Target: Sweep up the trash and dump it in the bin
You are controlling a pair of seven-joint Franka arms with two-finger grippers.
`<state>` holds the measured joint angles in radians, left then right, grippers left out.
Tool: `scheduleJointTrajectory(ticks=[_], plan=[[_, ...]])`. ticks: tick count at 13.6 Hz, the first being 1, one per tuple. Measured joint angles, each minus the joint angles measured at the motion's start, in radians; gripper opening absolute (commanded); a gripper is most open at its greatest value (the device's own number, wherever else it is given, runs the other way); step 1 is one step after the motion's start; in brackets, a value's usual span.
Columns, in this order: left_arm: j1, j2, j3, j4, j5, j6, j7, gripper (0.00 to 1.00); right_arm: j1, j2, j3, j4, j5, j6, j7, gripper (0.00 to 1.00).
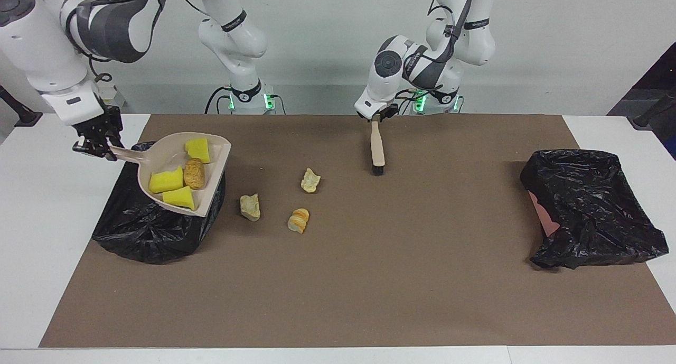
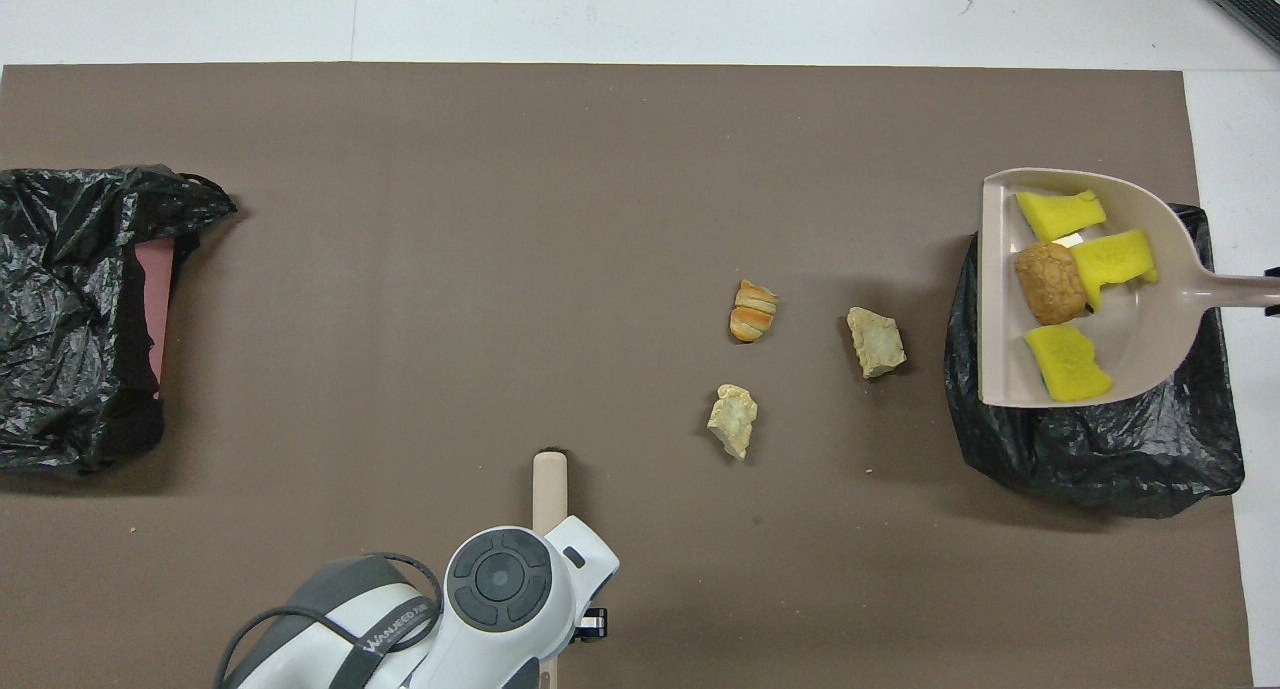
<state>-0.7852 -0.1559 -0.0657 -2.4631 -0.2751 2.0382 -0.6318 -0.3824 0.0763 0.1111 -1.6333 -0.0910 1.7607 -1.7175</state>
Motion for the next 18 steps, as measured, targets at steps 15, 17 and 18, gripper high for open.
scheduleJointTrajectory(ticks=[15, 17, 18], plan=[[0.234, 0.053, 0.034, 0.381, 0.172, -0.069, 0.204, 1.0, 0.001, 0.015, -0.014, -0.063, -0.469, 0.159, 0.145, 0.0], [0.312, 0.048, 0.036, 0.481, 0.172, -0.164, 0.313, 1.0, 0.025, 0.008, -0.014, -0.101, -0.578, 0.155, 0.249, 0.0], [0.348, 0.045, 0.037, 0.519, 0.172, -0.195, 0.36, 1.0, 0.037, 0.0, -0.014, -0.119, -0.618, 0.142, 0.299, 0.0]])
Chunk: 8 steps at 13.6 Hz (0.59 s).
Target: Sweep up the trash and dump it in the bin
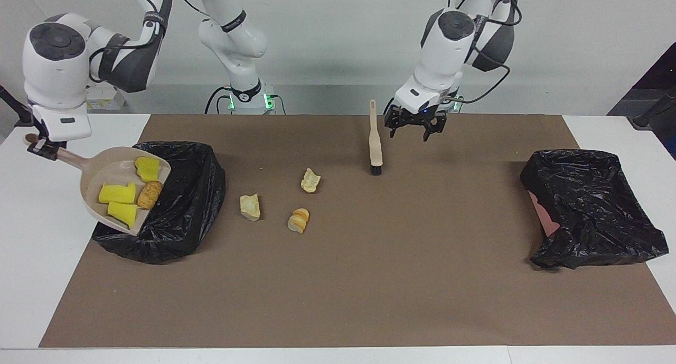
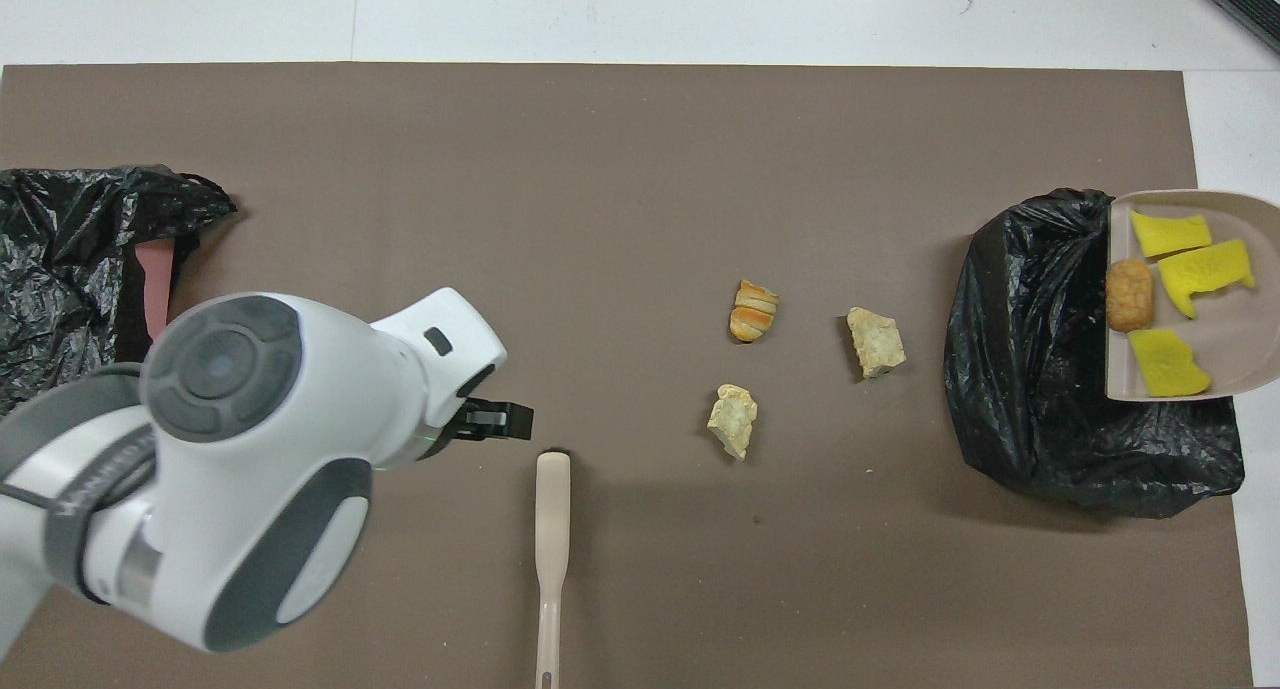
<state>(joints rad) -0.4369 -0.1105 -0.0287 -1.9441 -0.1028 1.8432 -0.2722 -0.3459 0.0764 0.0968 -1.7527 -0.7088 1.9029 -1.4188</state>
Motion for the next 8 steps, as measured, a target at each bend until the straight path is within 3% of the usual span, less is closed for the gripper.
scheduleJointTrajectory(ticks=[4, 8], plan=[[0.112, -0.002, 0.002, 0.111, 0.0, -0.087, 0.129, 1.0, 0.051, -0.038, 0.001, -0.033, -0.143, -0.106, 0.123, 0.0], [0.225, -0.004, 0.003, 0.235, 0.002, -0.163, 0.189, 1.0, 0.059, -0.056, 0.002, -0.031, -0.231, -0.116, 0.128, 0.0]])
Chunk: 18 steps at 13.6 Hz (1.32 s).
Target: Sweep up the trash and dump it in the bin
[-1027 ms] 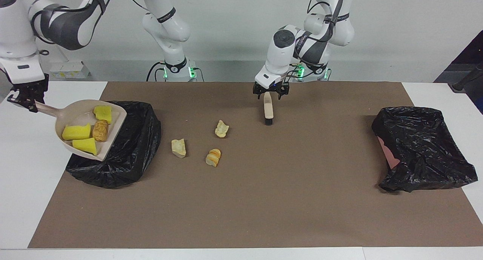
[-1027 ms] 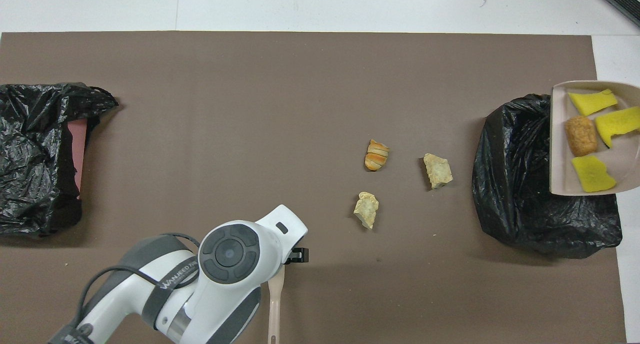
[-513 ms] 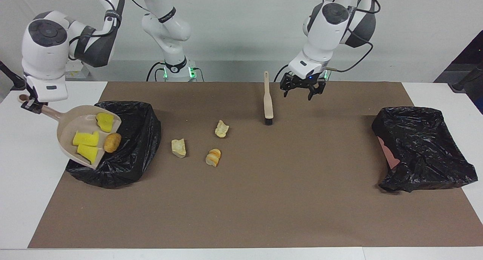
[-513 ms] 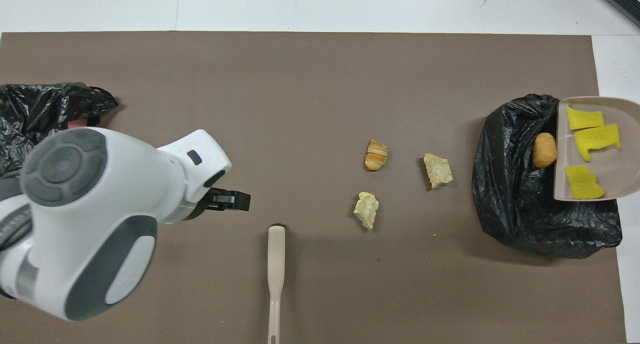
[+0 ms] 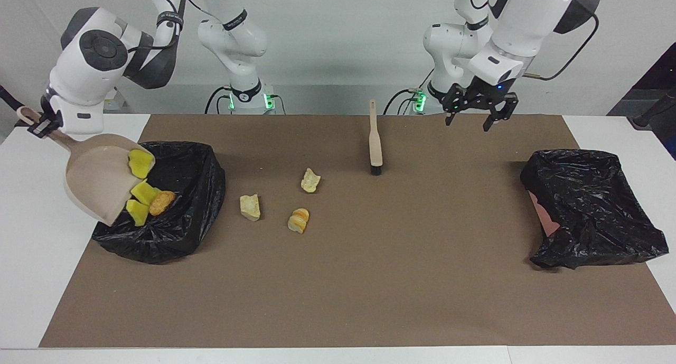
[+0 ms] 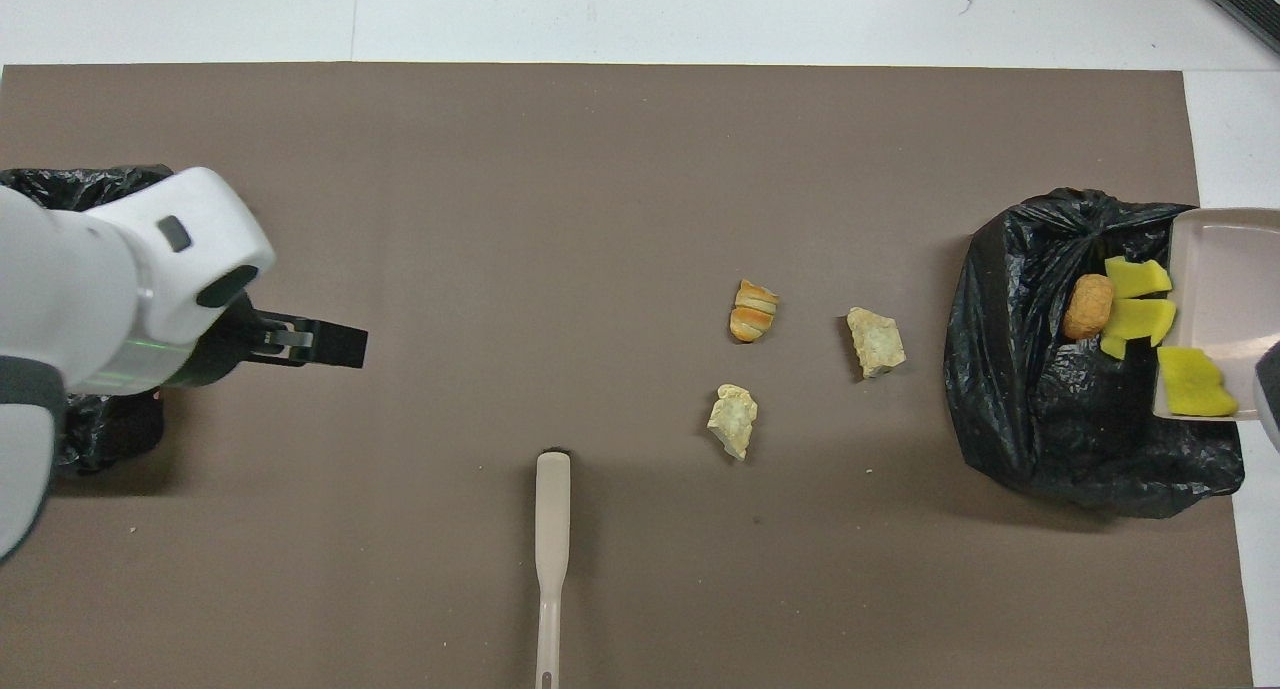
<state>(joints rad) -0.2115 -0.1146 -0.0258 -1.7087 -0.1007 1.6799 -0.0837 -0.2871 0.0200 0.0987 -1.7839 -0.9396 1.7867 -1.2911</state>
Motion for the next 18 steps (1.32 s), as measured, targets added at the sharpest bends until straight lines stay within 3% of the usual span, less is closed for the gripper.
scheduleJointTrajectory(ticks=[4, 9, 18], plan=[[0.05, 0.012, 0.001, 0.072, 0.001, -0.074, 0.04, 1.0, 0.022, -0.012, 0.004, 0.028, -0.059, -0.004, -0.051, 0.0], [0.084, 0.095, 0.0, 0.205, 0.002, -0.184, 0.114, 1.0, 0.022, -0.02, 0.004, 0.082, -0.089, -0.005, -0.16, 0.0], [0.086, 0.101, -0.013, 0.222, 0.002, -0.201, 0.126, 1.0, 0.022, -0.049, 0.004, 0.095, -0.101, -0.012, -0.196, 0.0]])
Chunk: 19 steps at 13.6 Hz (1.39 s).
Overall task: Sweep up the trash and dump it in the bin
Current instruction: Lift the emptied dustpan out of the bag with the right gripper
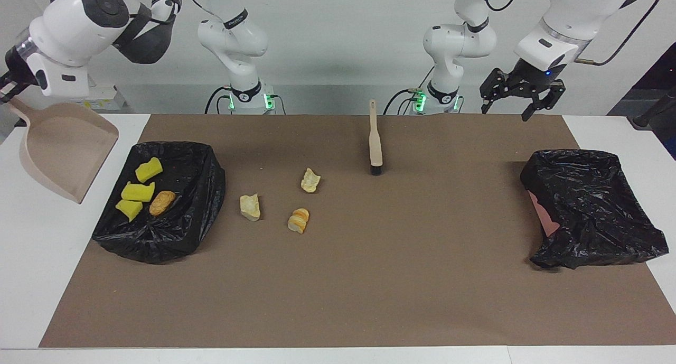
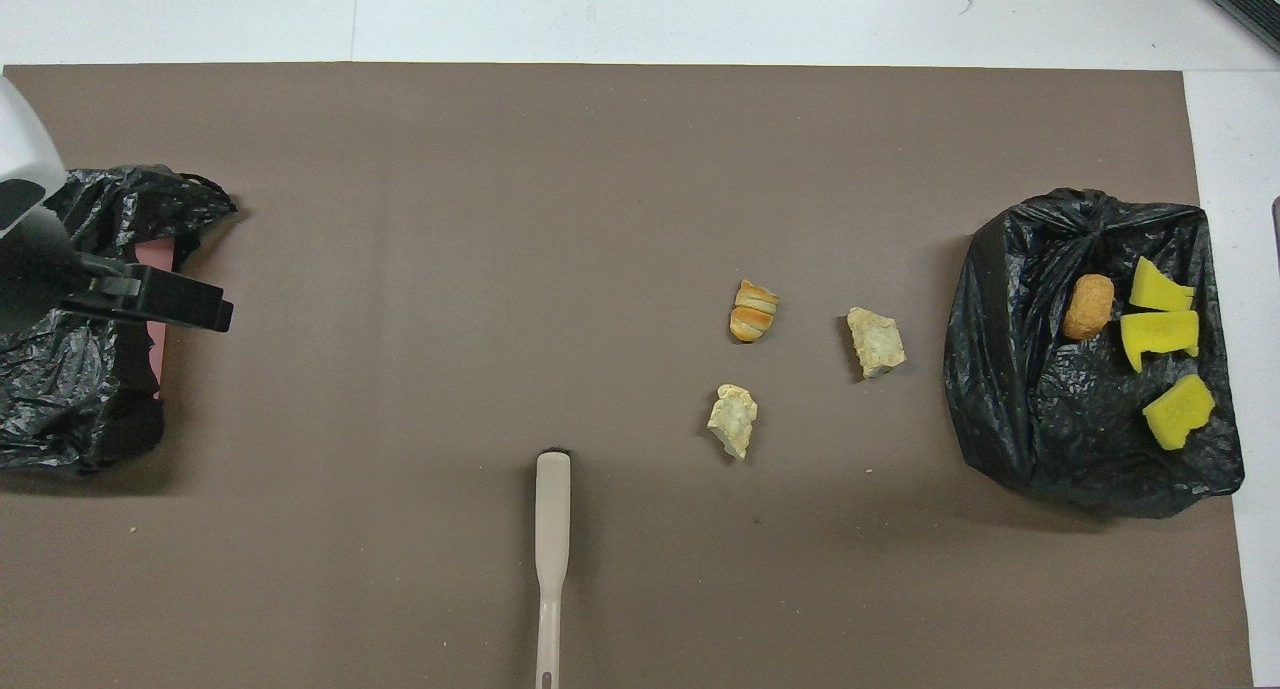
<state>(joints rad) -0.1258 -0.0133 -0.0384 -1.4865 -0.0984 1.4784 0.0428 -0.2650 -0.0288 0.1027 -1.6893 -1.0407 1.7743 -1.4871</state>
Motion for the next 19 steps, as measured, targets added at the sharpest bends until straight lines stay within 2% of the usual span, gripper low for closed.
scheduleJointTrajectory(ticks=[7, 11, 14, 17, 19], plan=[[0.0, 0.0, 0.0, 0.0, 0.0, -0.008, 0.001, 1.0, -0.007, 0.001, -0.01, -0.001, 0.231, 0.0, 0.0, 0.0], [0.0, 0.0, 0.0, 0.0, 0.0, -0.008, 0.001, 1.0, -0.074, 0.002, -0.014, -0.001, 0.497, 0.01, 0.0, 0.0], [0.0, 0.0, 0.0, 0.0, 0.0, -0.008, 0.001, 1.0, -0.095, 0.001, -0.016, -0.006, 0.621, 0.011, 0.012, 0.0], [0.0, 0.0, 0.0, 0.0, 0.0, -0.008, 0.001, 1.0, -0.075, -0.005, -0.007, -0.025, 0.706, 0.011, 0.128, 0.0], [0.0, 0.0, 0.0, 0.0, 0.0, -0.008, 0.001, 1.0, -0.02, -0.011, -0.002, -0.041, 0.733, 0.002, 0.258, 0.0]])
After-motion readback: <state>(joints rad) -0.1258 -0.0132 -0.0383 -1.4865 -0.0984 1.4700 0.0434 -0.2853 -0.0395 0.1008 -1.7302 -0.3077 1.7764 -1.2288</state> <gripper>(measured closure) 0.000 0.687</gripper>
